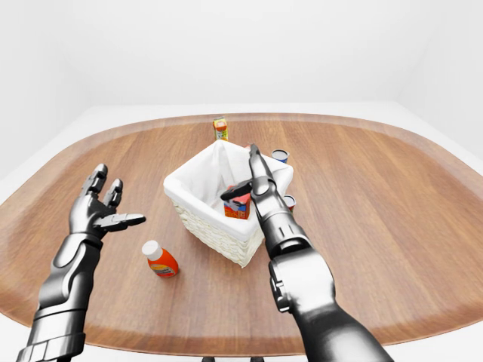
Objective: Pick up the butter and put it in the basket.
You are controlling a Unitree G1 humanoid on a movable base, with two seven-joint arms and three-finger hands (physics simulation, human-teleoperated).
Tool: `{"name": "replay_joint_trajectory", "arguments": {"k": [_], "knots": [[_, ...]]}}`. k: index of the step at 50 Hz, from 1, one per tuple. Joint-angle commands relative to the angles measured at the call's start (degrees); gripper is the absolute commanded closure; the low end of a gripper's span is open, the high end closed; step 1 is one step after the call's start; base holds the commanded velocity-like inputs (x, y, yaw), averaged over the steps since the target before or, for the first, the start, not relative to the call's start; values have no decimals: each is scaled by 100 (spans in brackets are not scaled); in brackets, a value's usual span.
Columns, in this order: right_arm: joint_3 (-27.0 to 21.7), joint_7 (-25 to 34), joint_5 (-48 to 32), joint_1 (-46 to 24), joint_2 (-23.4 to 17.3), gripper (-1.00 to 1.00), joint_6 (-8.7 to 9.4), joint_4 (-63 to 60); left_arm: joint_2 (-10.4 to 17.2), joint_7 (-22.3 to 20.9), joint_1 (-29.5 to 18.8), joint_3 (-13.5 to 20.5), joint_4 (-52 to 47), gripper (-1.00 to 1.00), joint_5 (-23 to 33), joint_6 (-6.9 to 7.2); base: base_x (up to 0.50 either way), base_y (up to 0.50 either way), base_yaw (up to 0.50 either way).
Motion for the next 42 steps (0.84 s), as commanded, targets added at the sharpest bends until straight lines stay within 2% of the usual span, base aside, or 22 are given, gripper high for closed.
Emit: {"name": "replay_joint_trajectory", "arguments": {"k": [1, 19, 42], "knots": [[17, 229, 211, 356, -242, -100, 0, -690, -11, 1, -22, -25, 39, -100, 31, 0, 0, 0, 0], [-70, 699, 396, 1405, -543, -100, 0, -2961, -41, 18, 40, -28, -100, -100, 52, 0, 0, 0, 0], [-425, 1047, 773, 2731, -868, -100, 0, -4857, -103, -7, 131, -61, -221, -100, 152, 0, 0, 0, 0]]}}
